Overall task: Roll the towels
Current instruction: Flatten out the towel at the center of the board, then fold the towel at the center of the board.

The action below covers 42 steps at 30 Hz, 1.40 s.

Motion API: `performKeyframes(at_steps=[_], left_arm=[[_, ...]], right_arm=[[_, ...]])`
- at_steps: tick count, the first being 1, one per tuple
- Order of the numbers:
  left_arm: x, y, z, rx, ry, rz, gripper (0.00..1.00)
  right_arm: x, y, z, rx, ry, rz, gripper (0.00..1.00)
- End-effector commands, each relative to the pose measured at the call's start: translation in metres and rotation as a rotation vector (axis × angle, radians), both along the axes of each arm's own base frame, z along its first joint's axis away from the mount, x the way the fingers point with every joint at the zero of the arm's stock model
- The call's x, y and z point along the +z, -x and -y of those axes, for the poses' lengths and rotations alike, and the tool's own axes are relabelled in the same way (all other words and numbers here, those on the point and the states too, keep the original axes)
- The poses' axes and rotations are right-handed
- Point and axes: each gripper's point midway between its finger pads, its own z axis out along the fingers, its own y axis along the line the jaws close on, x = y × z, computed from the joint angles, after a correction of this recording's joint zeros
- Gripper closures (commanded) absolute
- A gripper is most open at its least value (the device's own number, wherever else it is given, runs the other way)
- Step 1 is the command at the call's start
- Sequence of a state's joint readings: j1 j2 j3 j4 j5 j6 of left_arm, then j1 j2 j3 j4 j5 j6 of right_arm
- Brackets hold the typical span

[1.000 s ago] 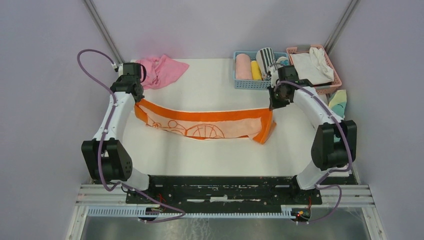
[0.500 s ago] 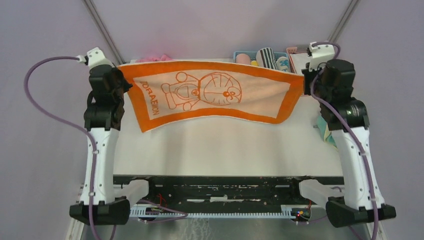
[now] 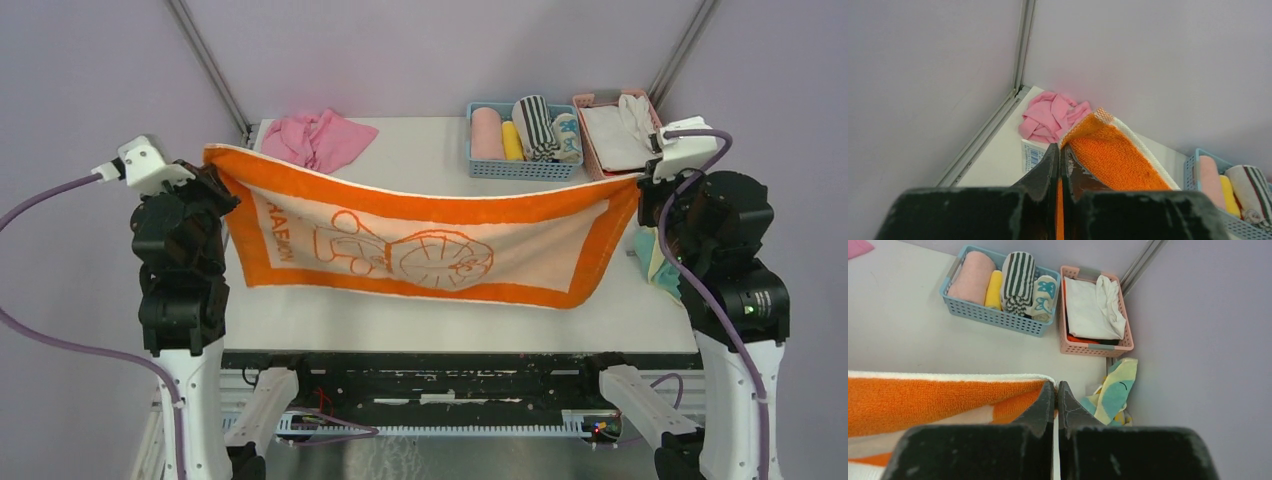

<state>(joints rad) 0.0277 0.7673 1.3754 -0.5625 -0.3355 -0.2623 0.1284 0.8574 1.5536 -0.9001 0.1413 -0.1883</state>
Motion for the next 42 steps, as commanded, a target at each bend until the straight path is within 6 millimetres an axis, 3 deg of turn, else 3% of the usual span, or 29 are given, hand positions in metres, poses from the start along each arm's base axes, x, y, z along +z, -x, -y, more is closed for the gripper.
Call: performKeyframes(at_steps=[1,5,9,14,19,25,31,36,42], left_arm=[[-0.047,-0.045,0.004,-0.046,-0.046,-0.137,0.93],[-0.119,-0.098,0.006,-0.072,-0.026,-0.292,0.93],[-0.203,-0.159,0.011,-0.103,0.029,-0.460,0.95],[-0.281,-0.226,0.015,-0.143,0.073,-0.628,0.97],[-0.341,-0.273,0.013,-0.239,0.177,-0.694,0.97],[-0.355,-0.303,0.019,-0.362,0.218,-0.632,0.97],[-0.335,-0.317,0.019,-0.398,0.161,-0.587,0.97],[-0.326,-0.316,0.017,-0.404,0.130,-0.574,0.97],[-0.327,-0.298,0.004,-0.380,0.145,-0.577,0.97]], right_arm=[[-0.032,-0.035,0.007,-0.058,0.032,-0.107,1.00],[-0.085,-0.086,0.011,-0.107,0.084,-0.230,1.00],[-0.148,-0.145,0.015,-0.131,0.117,-0.350,1.00],[-0.211,-0.209,0.031,-0.138,0.107,-0.411,1.00],[-0.260,-0.249,0.057,-0.153,0.112,-0.471,1.00],[-0.271,-0.270,0.059,-0.086,0.100,-0.451,1.00],[-0.262,-0.283,0.058,-0.050,0.101,-0.397,1.00],[-0.261,-0.285,0.055,-0.025,0.100,-0.396,1.00],[-0.263,-0.267,0.059,-0.047,0.094,-0.404,1.00]])
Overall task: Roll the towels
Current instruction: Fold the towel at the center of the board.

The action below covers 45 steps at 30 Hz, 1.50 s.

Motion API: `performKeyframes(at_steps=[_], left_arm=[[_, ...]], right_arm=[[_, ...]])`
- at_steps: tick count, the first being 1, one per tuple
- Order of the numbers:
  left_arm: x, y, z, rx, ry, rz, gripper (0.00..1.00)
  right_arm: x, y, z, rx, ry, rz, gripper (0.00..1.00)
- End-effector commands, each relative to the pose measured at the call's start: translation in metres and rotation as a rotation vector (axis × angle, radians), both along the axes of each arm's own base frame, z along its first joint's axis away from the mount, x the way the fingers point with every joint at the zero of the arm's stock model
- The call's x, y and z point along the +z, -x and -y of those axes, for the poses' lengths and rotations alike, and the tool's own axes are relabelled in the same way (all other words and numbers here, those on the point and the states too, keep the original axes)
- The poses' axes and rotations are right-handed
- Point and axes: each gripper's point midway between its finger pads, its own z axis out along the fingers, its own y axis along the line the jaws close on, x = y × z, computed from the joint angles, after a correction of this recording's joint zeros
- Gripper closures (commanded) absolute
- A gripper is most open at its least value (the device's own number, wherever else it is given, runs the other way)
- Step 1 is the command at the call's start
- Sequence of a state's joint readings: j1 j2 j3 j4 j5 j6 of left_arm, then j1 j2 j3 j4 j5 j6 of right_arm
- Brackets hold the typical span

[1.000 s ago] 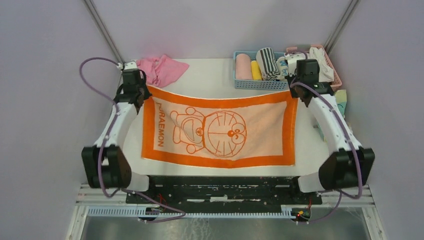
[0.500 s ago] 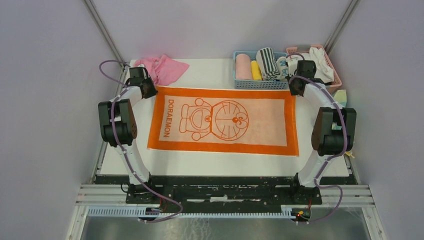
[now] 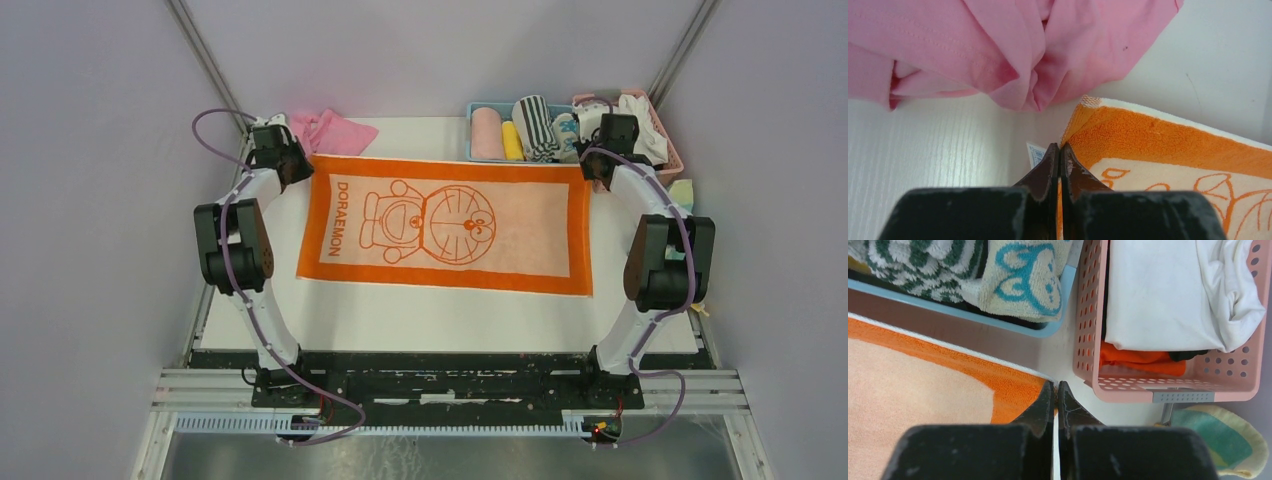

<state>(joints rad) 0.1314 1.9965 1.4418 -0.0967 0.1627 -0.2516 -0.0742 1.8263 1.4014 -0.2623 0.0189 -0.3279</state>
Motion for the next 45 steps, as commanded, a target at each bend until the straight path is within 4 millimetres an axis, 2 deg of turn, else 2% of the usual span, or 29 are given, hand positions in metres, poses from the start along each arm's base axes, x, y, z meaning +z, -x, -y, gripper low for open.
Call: performKeyframes(at_steps=[1,3,11,18,25,32,37,45], left_arm=[[0.035,0.006,-0.019,0.009,-0.024,0.095,0.97],[0.038,0.014,-0.023,0.022,-0.013,0.098,0.97],[0.051,0.043,-0.018,0.020,-0.017,0.114,0.97],[0.060,0.071,-0.018,0.052,-0.027,0.121,0.97],[0.069,0.099,-0.011,0.070,0.002,0.127,0.97],[0.053,0.133,-0.016,0.196,0.042,0.062,0.97],[0.047,0.158,-0.027,0.337,0.053,0.042,0.97],[0.023,0.199,-0.033,0.516,0.110,0.015,0.96]], right_arm=[[0.029,0.005,0.009,-0.022,0.010,0.086,1.00],[0.031,0.013,0.011,-0.035,0.002,0.090,1.00],[0.039,0.045,0.009,-0.091,-0.045,0.100,1.00],[0.032,0.085,0.012,-0.217,-0.099,0.050,1.00],[0.034,0.116,0.007,-0.293,-0.171,0.064,1.00],[0.029,0.144,0.009,-0.361,-0.193,0.084,1.00],[0.028,0.159,0.009,-0.397,-0.216,0.126,0.99],[0.005,0.187,0.018,-0.517,-0.223,0.133,0.98]])
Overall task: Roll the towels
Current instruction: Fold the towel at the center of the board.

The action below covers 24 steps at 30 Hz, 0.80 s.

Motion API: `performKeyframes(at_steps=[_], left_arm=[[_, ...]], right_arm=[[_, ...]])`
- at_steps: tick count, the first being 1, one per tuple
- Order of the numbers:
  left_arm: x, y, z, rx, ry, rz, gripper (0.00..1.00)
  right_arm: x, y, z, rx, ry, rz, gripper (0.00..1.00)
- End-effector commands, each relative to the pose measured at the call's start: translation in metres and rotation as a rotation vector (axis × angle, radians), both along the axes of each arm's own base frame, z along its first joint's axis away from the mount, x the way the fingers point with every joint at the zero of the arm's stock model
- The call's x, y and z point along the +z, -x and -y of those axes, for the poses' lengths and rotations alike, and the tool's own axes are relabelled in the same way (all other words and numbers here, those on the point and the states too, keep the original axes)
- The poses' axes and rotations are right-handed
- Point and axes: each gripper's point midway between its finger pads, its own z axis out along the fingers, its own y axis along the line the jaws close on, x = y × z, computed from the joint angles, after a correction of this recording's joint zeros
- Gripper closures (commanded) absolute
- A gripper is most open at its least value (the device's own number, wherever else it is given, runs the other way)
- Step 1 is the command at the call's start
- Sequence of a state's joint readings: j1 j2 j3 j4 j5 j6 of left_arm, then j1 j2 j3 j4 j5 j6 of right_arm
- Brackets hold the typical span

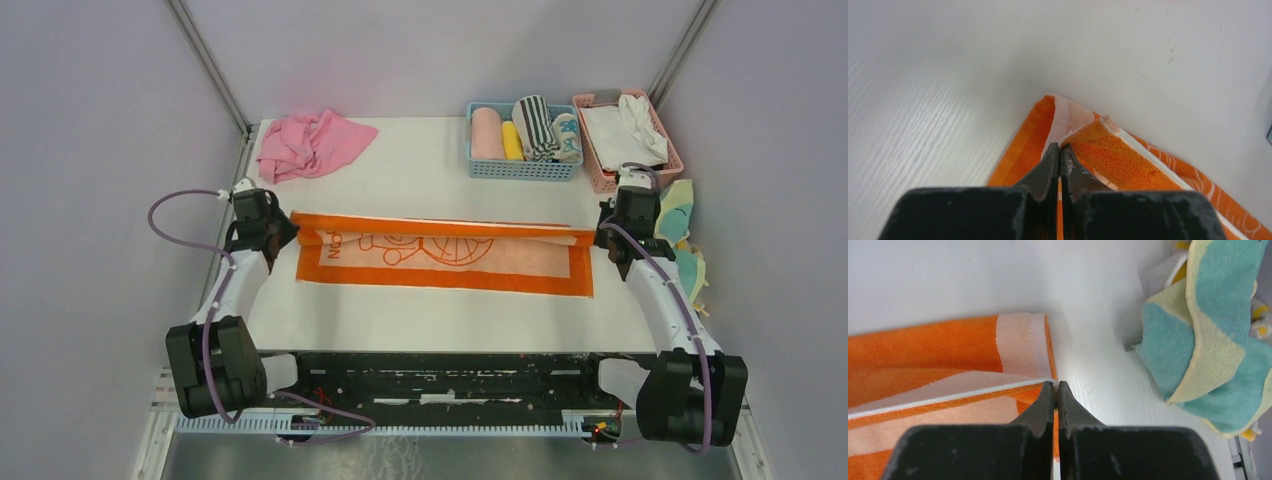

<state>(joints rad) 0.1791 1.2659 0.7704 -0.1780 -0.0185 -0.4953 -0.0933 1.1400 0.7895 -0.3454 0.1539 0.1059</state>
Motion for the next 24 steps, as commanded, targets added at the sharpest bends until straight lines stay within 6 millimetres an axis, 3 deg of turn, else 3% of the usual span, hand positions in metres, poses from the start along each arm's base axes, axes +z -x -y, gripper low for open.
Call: performKeyframes(at_steps=[1,7,12,13,17,19,24], left_arm=[[-0.003,0.016,-0.017,0.188,0.030,0.040,0.96],[-0.037,0.035,-0.005,0.245,0.142,0.034,0.95],[-0.048,0.055,-0.005,0.335,0.185,0.025,0.88],[-0.045,0.060,-0.006,0.368,0.198,0.031,0.85],[-0.027,0.086,-0.018,0.501,0.200,0.096,0.56],[-0.010,0.093,-0.023,0.531,0.191,0.142,0.51],[0.008,0.090,-0.020,0.452,0.133,0.094,0.47]], right_arm=[[-0.001,0.010,0.018,-0.133,0.027,0.061,0.98],[-0.026,0.025,0.011,-0.166,-0.037,0.038,0.95],[-0.028,0.041,0.004,-0.188,-0.091,0.055,0.85],[-0.027,0.045,0.003,-0.199,-0.103,0.067,0.81],[-0.006,0.063,-0.003,-0.215,-0.152,0.141,0.62],[0.005,0.073,-0.005,-0.219,-0.162,0.174,0.56],[0.033,0.083,-0.001,-0.220,-0.125,0.208,0.43]])
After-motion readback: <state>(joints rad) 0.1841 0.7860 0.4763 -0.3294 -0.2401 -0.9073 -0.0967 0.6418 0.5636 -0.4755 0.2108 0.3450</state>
